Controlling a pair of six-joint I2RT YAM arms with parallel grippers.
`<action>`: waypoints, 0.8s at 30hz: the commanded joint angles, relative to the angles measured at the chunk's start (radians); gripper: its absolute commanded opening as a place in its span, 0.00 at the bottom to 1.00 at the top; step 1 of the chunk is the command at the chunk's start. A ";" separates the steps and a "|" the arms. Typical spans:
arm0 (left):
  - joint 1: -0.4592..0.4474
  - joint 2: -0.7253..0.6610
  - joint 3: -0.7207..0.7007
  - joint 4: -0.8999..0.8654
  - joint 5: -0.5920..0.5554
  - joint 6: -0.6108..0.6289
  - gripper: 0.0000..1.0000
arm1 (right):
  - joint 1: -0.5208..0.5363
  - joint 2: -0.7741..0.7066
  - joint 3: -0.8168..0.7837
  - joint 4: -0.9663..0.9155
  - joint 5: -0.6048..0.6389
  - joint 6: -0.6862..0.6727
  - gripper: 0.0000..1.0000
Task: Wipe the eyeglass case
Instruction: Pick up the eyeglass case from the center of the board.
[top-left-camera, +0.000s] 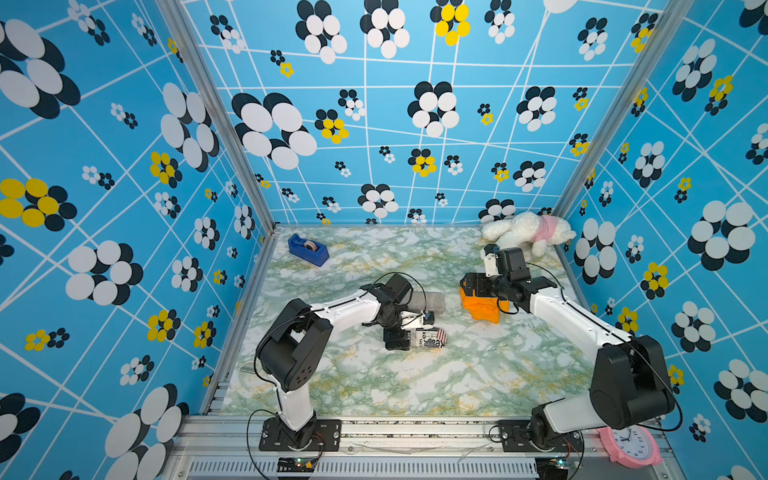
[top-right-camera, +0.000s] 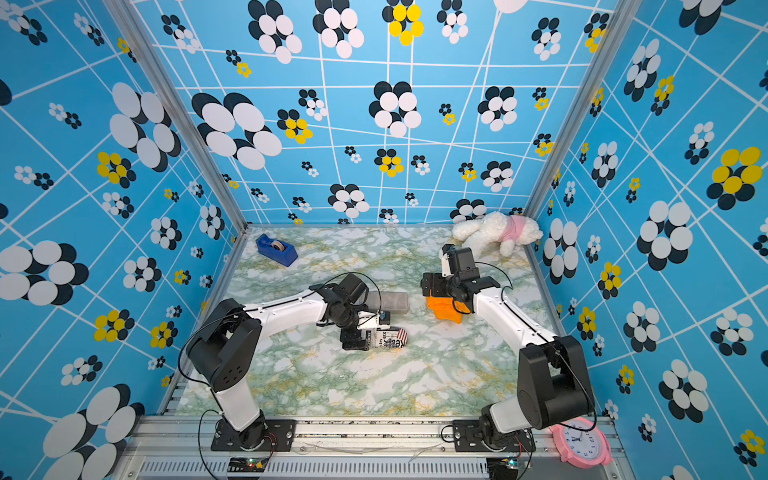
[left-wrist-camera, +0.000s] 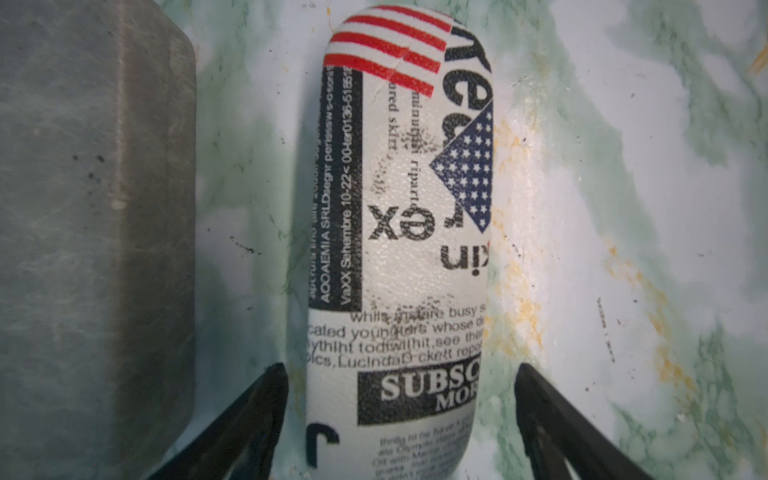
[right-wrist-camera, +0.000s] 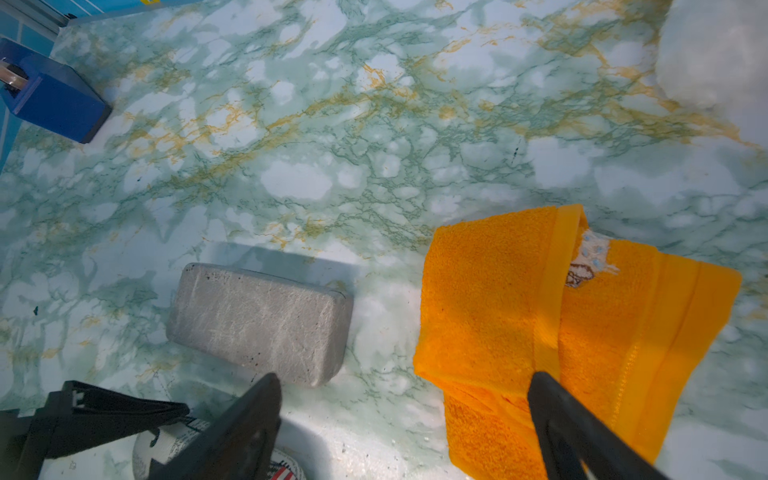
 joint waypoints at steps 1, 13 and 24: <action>0.003 0.003 -0.033 0.022 -0.032 0.013 0.87 | 0.004 0.020 -0.005 0.014 -0.018 0.015 0.95; -0.012 -0.025 -0.100 0.114 -0.101 0.004 0.84 | 0.005 0.019 -0.014 0.046 -0.020 0.015 0.93; -0.031 -0.027 -0.123 0.152 -0.140 0.004 0.82 | 0.005 0.011 -0.020 0.028 -0.001 0.006 0.93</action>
